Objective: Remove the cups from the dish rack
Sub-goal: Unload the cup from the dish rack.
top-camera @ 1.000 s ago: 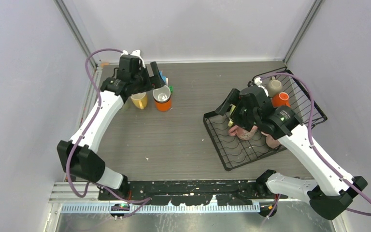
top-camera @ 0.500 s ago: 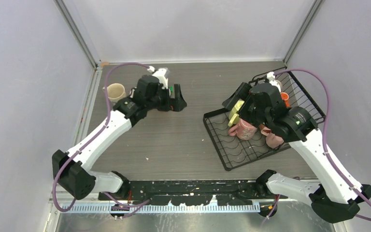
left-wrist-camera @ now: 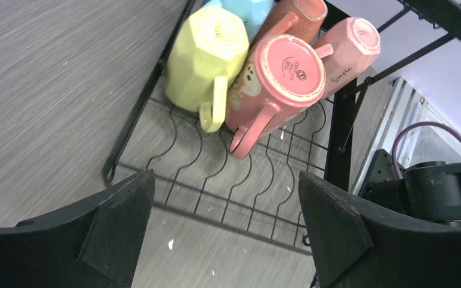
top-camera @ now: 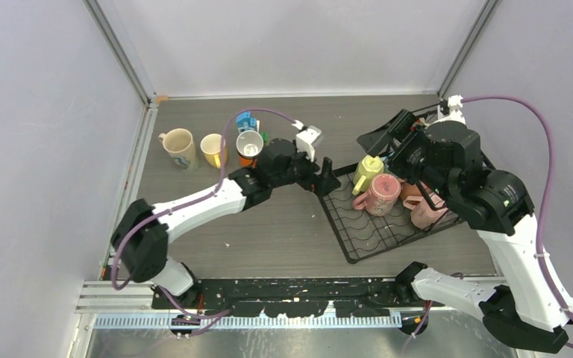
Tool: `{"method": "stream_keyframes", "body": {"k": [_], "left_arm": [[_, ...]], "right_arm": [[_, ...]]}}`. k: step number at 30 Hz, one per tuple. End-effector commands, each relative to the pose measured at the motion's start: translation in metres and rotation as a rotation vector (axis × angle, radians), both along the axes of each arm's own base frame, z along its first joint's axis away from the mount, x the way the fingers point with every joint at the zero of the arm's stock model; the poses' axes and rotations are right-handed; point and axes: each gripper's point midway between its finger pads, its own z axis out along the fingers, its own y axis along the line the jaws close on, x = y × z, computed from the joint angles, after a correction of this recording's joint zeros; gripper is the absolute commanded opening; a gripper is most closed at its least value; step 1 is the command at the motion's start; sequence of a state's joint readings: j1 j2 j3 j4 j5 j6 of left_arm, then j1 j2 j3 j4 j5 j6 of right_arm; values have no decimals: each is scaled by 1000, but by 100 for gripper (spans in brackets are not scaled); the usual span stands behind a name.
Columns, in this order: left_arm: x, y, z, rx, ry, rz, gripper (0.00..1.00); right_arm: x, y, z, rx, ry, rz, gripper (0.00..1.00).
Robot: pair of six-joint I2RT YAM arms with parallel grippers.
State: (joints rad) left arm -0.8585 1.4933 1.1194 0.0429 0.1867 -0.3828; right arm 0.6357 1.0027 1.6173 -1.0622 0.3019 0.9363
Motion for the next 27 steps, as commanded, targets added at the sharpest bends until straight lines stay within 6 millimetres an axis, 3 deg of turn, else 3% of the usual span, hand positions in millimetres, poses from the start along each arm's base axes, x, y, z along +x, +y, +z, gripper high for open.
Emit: {"method": "stream_keyframes", "body": {"k": [1,6,13,22,27], "left_arm": [[-5,-47,21,-114,-202,-181,89],[-10,-75,3,-134,-278,-328,81],[-10,-95,-29,-95,-347,-427,68],[-25,-118,-47,-70,-392,-510,53],[-23,-126,-55,-58,-411,-523,51]], "right_arm": [[-7,-13,20,2,-60,-22,100],[-12,-19,23,11,-71,-33,100],[-16,-22,19,15,-66,-40,100],[-16,-22,11,0,-48,-43,100],[-16,-23,7,-5,-41,-46,100]]}}
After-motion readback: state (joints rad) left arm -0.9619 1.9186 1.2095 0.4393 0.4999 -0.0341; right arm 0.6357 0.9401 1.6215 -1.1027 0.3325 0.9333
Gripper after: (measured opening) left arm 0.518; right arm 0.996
